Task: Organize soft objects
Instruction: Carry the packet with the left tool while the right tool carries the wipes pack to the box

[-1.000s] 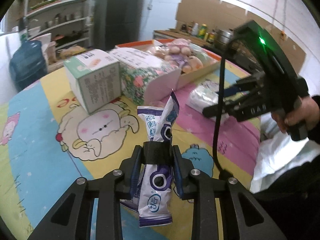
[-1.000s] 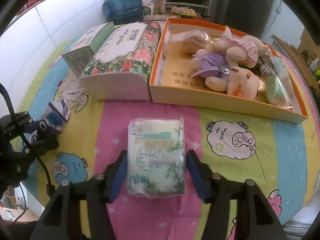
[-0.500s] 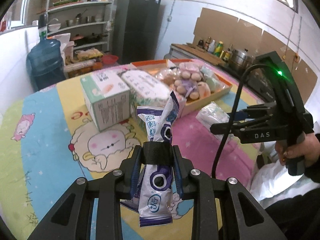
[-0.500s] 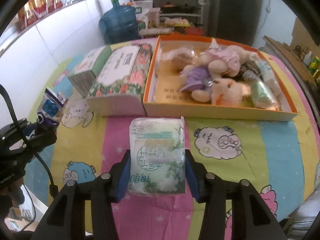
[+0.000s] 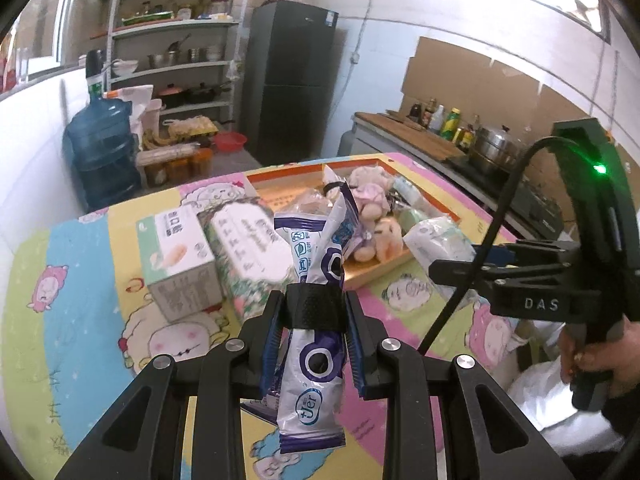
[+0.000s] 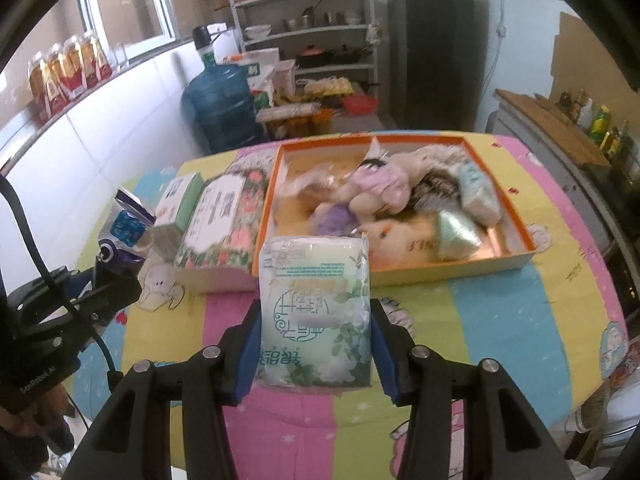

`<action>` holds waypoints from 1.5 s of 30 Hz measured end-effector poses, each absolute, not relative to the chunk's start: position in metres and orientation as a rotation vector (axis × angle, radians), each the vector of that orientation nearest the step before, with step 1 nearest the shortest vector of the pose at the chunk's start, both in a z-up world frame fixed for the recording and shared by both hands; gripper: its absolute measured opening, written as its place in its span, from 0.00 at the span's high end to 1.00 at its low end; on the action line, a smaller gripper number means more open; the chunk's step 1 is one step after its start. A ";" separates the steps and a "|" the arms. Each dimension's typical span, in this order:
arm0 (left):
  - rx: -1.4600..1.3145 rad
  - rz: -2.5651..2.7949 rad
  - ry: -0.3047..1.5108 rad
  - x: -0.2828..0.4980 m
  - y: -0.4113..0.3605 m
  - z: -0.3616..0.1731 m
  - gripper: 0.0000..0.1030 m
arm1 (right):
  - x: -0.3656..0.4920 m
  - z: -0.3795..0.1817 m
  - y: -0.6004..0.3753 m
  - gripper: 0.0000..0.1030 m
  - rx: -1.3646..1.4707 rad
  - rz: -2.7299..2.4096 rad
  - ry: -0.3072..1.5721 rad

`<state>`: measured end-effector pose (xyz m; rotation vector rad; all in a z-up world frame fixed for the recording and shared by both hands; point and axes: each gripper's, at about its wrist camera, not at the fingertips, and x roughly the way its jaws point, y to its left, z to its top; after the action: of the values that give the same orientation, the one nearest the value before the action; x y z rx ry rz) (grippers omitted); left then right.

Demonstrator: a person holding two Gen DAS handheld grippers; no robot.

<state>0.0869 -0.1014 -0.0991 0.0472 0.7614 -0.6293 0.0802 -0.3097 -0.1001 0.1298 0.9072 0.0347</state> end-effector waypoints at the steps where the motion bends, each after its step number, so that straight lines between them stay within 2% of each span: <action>1: 0.041 -0.619 0.763 0.089 -0.106 -0.097 0.71 | 0.081 -0.097 -0.313 0.52 0.133 0.030 0.901; 23: 0.005 -0.511 0.724 0.160 -0.197 -0.063 0.71 | 0.129 -0.066 -0.404 0.52 0.181 -0.021 0.814; 45: -0.026 -0.416 0.866 0.251 -0.261 -0.085 0.71 | 0.225 -0.084 -0.481 0.52 0.207 0.053 0.847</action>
<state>0.2505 -0.2605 -0.0848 -0.0257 0.8658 -0.4157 0.2253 -0.4807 -0.0844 0.2074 0.8468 0.0529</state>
